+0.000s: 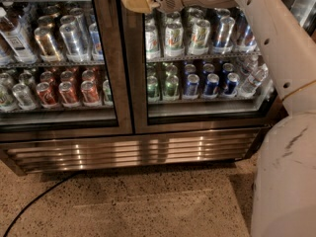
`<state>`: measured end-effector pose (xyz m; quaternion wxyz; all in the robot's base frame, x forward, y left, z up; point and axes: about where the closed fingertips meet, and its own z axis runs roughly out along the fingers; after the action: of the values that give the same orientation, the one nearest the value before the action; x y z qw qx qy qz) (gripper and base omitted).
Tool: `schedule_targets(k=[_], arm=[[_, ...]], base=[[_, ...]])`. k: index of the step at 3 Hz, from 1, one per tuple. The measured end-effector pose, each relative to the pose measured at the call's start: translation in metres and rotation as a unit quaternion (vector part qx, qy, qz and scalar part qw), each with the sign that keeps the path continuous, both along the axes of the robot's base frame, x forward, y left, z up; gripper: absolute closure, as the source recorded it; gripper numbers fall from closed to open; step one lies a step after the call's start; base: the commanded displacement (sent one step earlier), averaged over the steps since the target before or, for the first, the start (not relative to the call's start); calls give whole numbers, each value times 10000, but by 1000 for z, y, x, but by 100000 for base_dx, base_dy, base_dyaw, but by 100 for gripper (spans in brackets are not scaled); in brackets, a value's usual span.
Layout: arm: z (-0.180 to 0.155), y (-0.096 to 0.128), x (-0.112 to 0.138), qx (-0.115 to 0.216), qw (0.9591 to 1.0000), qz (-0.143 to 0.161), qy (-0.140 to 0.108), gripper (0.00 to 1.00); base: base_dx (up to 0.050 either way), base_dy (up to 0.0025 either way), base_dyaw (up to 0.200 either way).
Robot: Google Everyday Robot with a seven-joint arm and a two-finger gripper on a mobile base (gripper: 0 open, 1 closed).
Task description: Open right fridge door
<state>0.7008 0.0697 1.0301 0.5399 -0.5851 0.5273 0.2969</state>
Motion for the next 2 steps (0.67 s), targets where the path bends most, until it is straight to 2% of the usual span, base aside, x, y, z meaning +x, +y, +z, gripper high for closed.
schedule_targets(k=[1, 2], arm=[[0, 0, 0, 0, 10000, 0, 0, 61], [0, 0, 0, 0, 10000, 0, 0, 85]], base=[[0, 0, 0], [0, 0, 0]])
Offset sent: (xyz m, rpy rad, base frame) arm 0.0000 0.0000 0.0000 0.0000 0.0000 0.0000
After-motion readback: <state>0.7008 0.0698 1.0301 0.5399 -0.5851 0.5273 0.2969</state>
